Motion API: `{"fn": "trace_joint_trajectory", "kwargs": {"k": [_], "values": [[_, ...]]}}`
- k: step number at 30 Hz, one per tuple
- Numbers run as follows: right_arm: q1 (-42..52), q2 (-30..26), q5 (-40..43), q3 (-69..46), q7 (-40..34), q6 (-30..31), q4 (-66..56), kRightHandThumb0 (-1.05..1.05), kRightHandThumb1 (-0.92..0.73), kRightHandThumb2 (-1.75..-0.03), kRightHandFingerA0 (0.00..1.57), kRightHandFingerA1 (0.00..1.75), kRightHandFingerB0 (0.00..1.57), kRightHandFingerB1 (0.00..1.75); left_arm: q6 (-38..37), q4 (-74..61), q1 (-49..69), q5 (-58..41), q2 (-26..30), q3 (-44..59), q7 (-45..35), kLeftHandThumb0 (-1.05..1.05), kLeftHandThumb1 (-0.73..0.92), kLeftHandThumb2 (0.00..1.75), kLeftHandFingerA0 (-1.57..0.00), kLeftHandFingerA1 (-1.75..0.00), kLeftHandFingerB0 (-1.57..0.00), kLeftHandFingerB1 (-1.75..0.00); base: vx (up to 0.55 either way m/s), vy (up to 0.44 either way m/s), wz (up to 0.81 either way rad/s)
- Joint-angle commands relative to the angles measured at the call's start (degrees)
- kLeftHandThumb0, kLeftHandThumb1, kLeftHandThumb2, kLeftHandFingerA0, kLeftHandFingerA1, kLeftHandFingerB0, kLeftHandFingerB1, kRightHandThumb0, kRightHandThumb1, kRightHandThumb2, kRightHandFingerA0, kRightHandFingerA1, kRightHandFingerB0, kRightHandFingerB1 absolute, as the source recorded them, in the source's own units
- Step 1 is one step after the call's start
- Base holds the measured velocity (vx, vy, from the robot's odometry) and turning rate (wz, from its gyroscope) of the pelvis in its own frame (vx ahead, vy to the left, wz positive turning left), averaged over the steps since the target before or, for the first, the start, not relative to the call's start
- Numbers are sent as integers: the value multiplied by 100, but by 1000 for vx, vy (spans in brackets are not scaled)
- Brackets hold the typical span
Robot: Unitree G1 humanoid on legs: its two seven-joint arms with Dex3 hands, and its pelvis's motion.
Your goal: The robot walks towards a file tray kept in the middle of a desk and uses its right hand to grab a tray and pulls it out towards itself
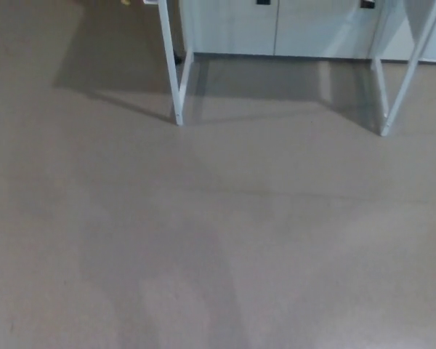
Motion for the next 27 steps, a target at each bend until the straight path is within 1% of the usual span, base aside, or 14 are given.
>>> {"fn": "trace_joint_trajectory", "kwargs": {"k": [1,4,5,7,9,16,20,22,24,27], "values": [[97,2,-51,85,-155,47,-161,-26,-63,-58,52,58,44,48,-213,103,-40,98,137,12,98,-29,55,58,-40,-44,-34,-35,323,36,-15],[95,-1,-30,109,-190,117,-223,-24,-64,-58,51,58,43,47,-225,162,-93,103,137,-1,61,-30,55,58,-40,-44,-34,-35,338,112,-15],[23,-31,10,75,-131,19,-3,-25,-63,-58,50,56,44,46,-235,161,-76,143,117,-31,110,-31,55,59,-42,-44,-35,-35,451,172,-25],[-27,-66,30,62,-111,63,110,-25,-62,-58,47,55,42,48,-297,244,-60,142,90,-46,87,-30,55,58,-40,-43,-34,-35,511,188,12],[-75,-78,47,57,-106,108,180,-24,-62,-57,47,55,43,49,-402,352,-48,147,79,-64,95,-32,55,57,-43,-42,-35,-35,389,153,-65],[-159,-85,1,108,-111,-40,386,-23,-63,-58,47,54,43,47,-667,593,-68,233,54,-144,256,-33,53,57,-46,-43,-38,-36,369,87,8],[-251,-106,45,78,-108,6,397,-24,-65,-58,50,56,45,49,-718,718,-177,243,-45,-197,257,-31,55,57,-45,-42,-38,-36,365,-113,20],[-391,-157,10,95,-116,-11,476,-26,-63,-58,48,55,42,48,-715,762,-305,249,-124,-205,322,-31,53,57,-45,-43,-38,-37,601,-210,18],[-253,-178,-34,113,-114,-121,485,-27,-63,-58,51,55,43,48,-808,777,-183,229,-195,-202,317,-33,51,58,-47,-43,-39,-37,597,-189,47],[-232,-182,-113,183,-177,-230,589,-26,-63,-58,52,55,44,48,-892,800,-95,274,-221,-236,348,-33,53,58,-45,-43,-39,-37,505,-174,5]]}}
